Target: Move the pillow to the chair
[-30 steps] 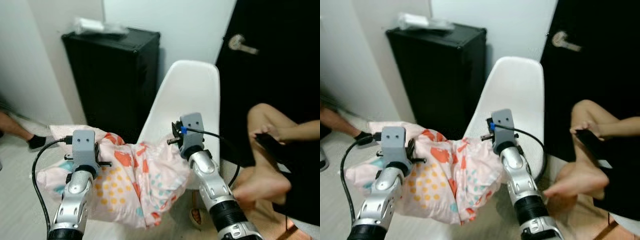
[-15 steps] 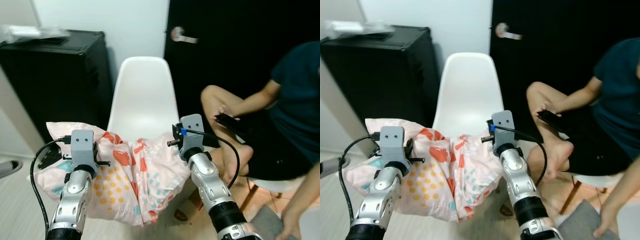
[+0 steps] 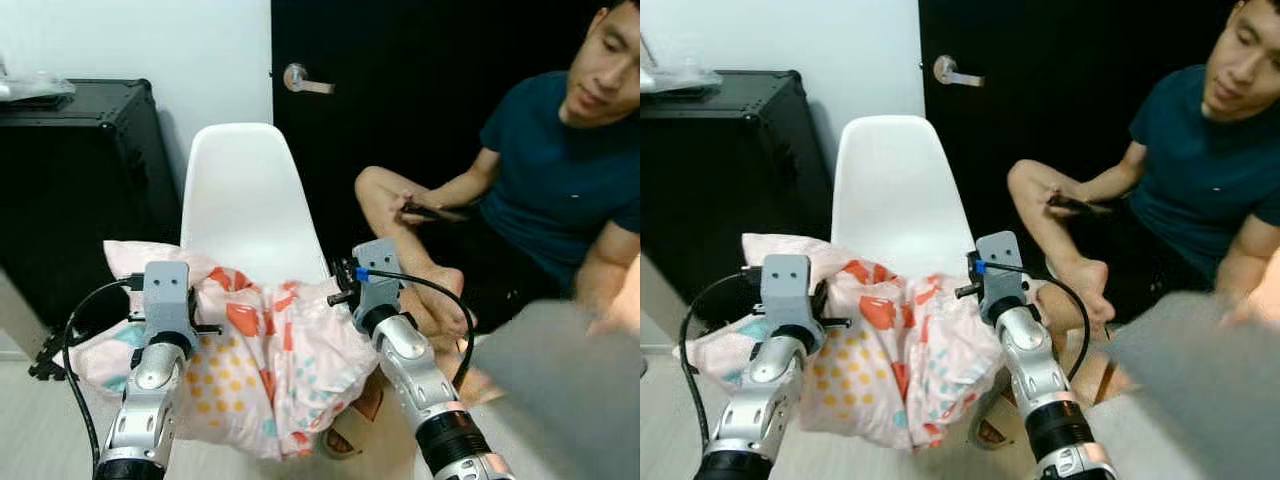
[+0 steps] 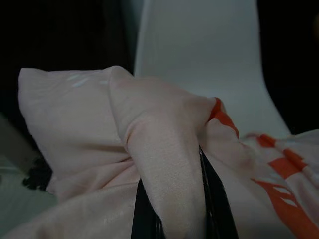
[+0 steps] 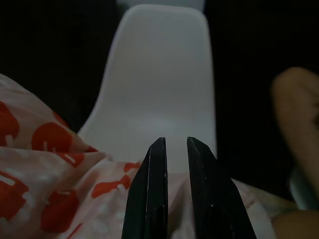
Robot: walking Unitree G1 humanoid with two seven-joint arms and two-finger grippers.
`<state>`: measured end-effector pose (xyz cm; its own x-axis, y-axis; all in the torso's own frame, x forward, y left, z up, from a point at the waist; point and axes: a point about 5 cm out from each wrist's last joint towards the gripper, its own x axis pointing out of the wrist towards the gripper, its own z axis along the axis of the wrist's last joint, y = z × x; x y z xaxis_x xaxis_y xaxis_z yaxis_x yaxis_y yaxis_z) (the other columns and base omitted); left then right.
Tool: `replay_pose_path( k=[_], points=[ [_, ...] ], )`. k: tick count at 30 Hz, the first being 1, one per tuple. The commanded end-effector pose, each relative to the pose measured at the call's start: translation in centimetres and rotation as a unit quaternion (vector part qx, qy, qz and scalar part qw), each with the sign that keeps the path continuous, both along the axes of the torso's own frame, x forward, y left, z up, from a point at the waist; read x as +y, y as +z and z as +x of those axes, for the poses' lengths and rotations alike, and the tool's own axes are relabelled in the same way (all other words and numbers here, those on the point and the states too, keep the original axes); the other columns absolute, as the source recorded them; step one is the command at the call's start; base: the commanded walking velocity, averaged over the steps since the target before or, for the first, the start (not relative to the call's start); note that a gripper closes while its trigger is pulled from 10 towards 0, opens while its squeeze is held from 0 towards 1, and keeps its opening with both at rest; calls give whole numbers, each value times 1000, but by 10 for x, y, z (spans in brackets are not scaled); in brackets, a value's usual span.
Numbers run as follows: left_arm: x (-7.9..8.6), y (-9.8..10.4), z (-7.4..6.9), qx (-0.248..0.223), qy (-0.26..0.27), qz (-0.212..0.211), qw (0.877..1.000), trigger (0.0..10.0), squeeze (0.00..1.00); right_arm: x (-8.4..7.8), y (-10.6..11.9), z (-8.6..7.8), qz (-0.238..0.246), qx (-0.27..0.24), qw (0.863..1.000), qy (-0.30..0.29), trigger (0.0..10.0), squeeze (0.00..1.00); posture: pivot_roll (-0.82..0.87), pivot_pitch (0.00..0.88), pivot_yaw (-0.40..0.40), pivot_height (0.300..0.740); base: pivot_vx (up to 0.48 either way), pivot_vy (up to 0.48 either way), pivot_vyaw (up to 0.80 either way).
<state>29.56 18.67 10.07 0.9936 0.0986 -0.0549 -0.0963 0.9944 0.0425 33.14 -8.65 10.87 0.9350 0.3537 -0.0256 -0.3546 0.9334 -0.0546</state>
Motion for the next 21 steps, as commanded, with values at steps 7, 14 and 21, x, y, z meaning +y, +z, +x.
replay_pose_path(
  k=[7, 14, 21],
  points=[
    [-5, 16, 0, -47, -13, -1, 999, 10000, 0, 13, 5, 1, 8, -9, 999, 31, 10000, 0, 94, 45, -11, 740, 155, 0, 0],
    [-6, 17, 0, -51, -17, -3, 999, 10000, 0, 14, 6, 1, 6, -10, 999, 34, 10000, 0, 94, 47, -12, 740, 313, 0, 0],
    [-7, 18, 0, -52, -17, -5, 998, 10000, 0, 14, 5, 1, 5, -10, 999, 38, 10000, 0, 93, 47, -14, 740, 342, 0, 0]
  ],
)
